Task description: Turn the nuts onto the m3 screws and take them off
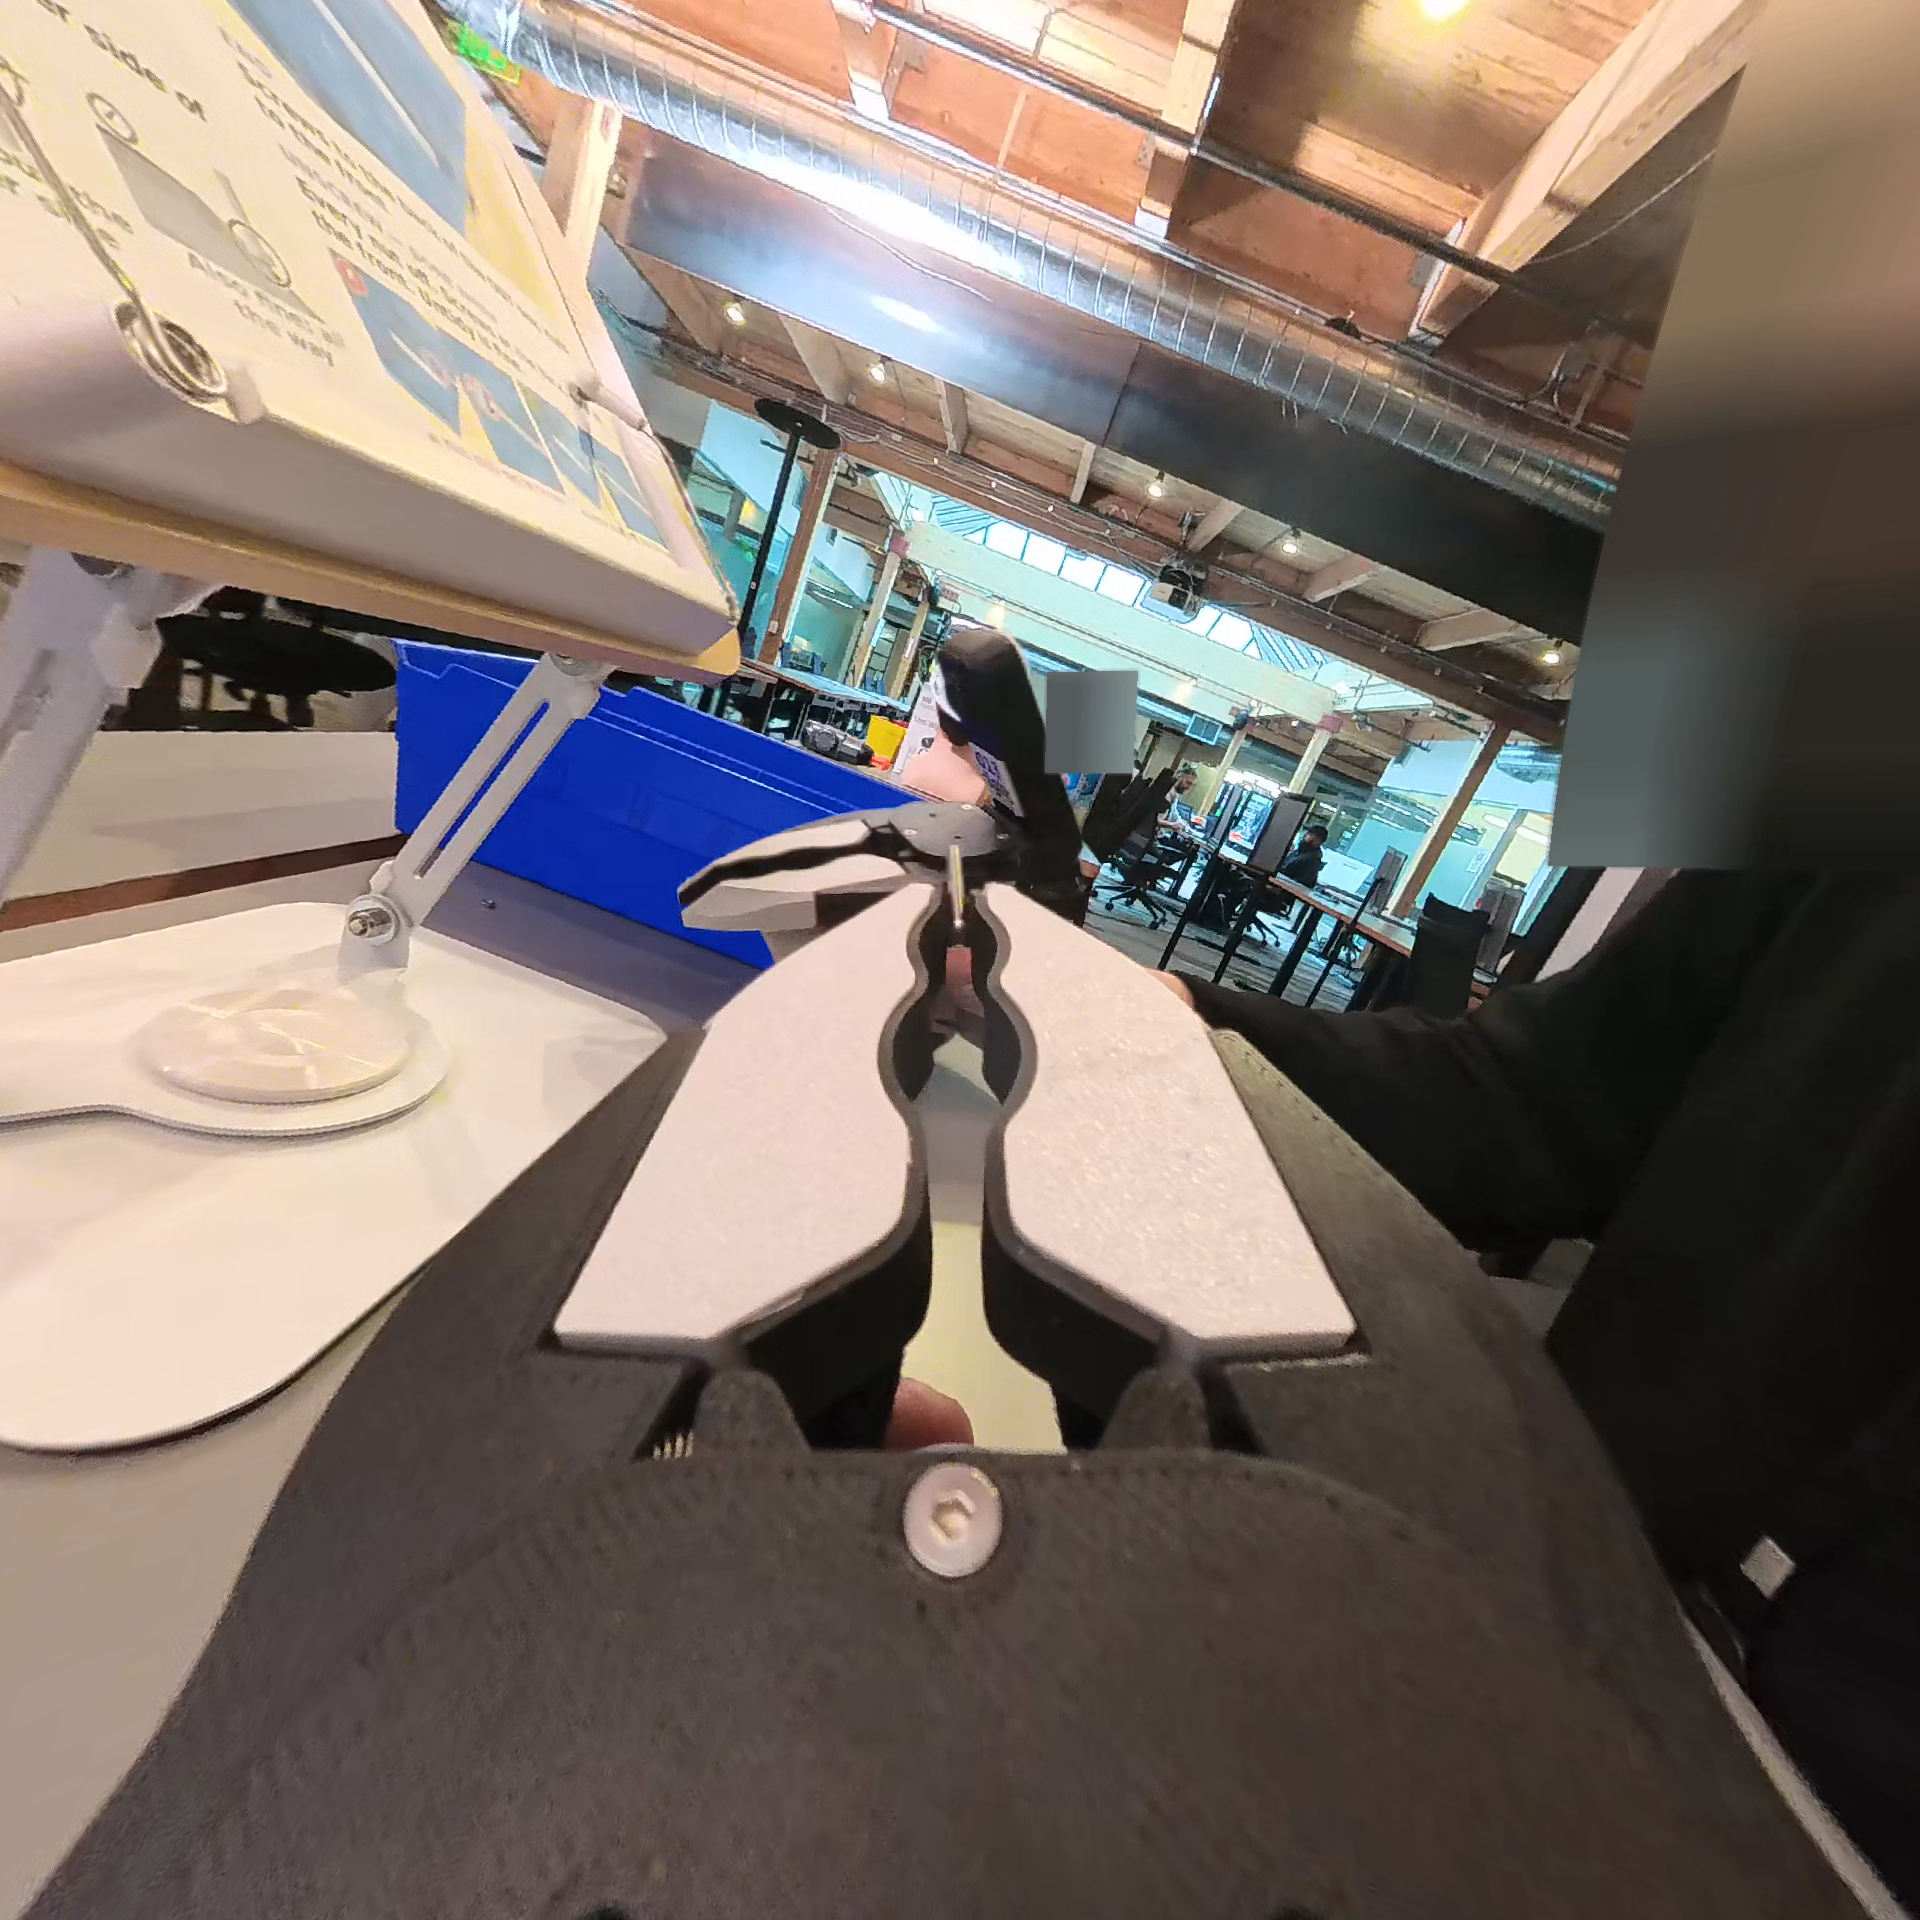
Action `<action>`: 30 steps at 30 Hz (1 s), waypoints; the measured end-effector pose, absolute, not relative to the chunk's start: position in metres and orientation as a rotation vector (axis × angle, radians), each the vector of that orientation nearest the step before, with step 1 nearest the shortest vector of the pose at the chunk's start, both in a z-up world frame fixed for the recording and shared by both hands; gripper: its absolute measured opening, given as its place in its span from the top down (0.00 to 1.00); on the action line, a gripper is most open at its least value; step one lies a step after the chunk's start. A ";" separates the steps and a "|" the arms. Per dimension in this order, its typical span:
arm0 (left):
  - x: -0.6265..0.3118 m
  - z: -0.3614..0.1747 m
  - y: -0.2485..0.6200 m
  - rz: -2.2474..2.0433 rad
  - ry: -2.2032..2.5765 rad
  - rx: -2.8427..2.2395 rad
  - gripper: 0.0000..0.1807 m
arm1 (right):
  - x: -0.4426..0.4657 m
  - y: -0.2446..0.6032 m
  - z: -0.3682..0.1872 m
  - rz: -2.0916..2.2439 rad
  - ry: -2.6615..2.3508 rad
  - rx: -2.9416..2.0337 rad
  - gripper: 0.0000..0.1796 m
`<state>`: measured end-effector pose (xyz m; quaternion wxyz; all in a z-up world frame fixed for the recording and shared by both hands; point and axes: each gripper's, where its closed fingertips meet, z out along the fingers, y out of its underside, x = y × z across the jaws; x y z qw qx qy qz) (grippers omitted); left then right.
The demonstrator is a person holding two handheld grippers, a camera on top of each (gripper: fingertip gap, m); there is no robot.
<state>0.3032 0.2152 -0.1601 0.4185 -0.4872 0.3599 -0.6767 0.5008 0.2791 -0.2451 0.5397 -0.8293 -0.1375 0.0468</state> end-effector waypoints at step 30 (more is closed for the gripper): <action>0.305 -0.155 0.208 -1.749 0.889 -1.196 0.98 | 0.552 0.327 -0.268 -0.209 -0.133 -2.114 0.81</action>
